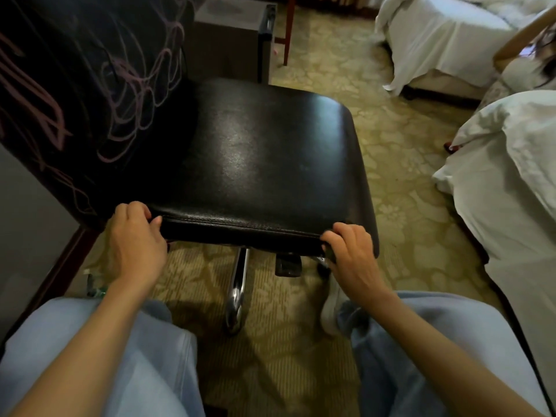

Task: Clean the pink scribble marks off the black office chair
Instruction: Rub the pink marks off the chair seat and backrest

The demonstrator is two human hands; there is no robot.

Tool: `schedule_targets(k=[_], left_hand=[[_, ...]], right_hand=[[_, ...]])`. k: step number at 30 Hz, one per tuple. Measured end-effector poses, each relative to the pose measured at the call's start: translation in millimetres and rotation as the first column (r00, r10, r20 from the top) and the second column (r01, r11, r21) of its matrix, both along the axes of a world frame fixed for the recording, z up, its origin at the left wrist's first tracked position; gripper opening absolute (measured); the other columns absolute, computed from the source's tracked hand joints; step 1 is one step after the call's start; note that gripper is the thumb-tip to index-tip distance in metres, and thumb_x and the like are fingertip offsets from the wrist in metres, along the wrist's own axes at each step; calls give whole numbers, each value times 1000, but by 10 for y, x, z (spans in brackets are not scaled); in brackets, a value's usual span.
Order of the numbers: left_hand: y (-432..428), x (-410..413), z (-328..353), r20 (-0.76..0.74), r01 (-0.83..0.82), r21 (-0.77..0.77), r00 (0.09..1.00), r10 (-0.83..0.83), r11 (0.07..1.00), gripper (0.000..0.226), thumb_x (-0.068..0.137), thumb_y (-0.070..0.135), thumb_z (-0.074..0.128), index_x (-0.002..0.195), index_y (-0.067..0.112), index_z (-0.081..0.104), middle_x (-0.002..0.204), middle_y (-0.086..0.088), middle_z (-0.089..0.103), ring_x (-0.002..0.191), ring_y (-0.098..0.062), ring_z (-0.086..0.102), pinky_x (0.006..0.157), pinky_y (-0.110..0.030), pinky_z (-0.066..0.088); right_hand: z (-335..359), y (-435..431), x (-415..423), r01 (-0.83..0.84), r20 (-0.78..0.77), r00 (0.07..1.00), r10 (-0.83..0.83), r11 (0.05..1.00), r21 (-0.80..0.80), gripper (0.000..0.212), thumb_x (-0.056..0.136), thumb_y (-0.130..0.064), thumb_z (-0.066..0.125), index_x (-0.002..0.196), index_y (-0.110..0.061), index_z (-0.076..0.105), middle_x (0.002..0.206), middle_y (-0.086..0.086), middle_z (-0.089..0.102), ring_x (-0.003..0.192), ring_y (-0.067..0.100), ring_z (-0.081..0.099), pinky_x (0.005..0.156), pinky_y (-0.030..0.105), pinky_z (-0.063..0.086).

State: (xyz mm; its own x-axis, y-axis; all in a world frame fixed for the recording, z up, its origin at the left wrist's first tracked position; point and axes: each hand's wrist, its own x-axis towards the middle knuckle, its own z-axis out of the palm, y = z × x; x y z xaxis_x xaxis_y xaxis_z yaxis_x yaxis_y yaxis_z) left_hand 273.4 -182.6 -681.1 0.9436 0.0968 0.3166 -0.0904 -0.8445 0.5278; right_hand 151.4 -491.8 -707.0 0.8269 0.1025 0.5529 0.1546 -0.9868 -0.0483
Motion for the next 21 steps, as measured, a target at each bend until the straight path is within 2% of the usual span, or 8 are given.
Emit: schedule_targets(k=[3,6,8,10,13,16,18,21], left_hand=[[-24,-47,22,-1,28,-2,1000,-28,1000,15,91,10,57,97,-3,53,102,-24,50,88,-38,49,70,-33,29],[-64,-59,38,-17,28,-11,999,-28,1000,18,90,12,60,99,-3,53,103,-24,49,89,-37,48,70,-30,28],[-83,-52,55,-24,22,-22,999,-23,1000,17,90,10,59,98,-3,52,104,-25,49,91,-38,48,72,-29,27],[-96,-48,66,-37,22,-29,999,-23,999,17,90,9,59,99,-3,52,106,-25,48,94,-38,47,74,-28,27],[-107,-40,65,-52,19,-25,998,-21,1000,18,91,10,58,101,-4,53,109,-26,48,96,-38,47,76,-28,28],[-121,-27,44,-52,24,-23,998,-25,999,18,91,9,58,102,-4,52,109,-27,48,98,-40,47,76,-32,30],[-126,-22,26,-48,28,-15,998,-29,999,18,91,9,58,101,-4,52,108,-27,48,98,-40,47,76,-33,30],[-130,-35,20,-43,36,-9,998,-36,999,17,91,9,58,101,-4,52,108,-27,48,97,-40,47,76,-31,29]], right_hand=[[117,426,152,-142,84,986,144,990,-22,30,87,-16,59,115,-15,50,114,5,48,97,23,48,79,36,39],[119,786,361,-237,24,970,242,961,-144,31,87,-11,54,117,-17,51,118,4,47,101,22,47,83,35,35],[75,831,468,-216,-46,976,212,962,-166,39,80,-12,58,117,-19,50,121,3,43,106,22,44,85,34,32],[43,703,478,-194,-81,979,185,972,-131,46,73,-14,68,116,-19,51,119,5,48,104,22,45,84,33,32],[-42,355,328,-161,7,987,162,984,-73,39,76,-16,70,111,-16,53,114,7,50,97,23,48,79,33,36],[-264,-49,72,-35,90,995,38,999,-36,34,77,-21,60,108,-19,48,114,6,41,100,25,45,80,35,36],[-394,-243,-73,60,134,988,-72,994,89,30,80,-23,56,108,-20,47,114,5,39,101,25,42,84,35,36],[-457,-343,-169,103,157,976,-148,959,265,25,84,-20,55,108,-17,45,111,7,38,100,25,40,89,28,34]])
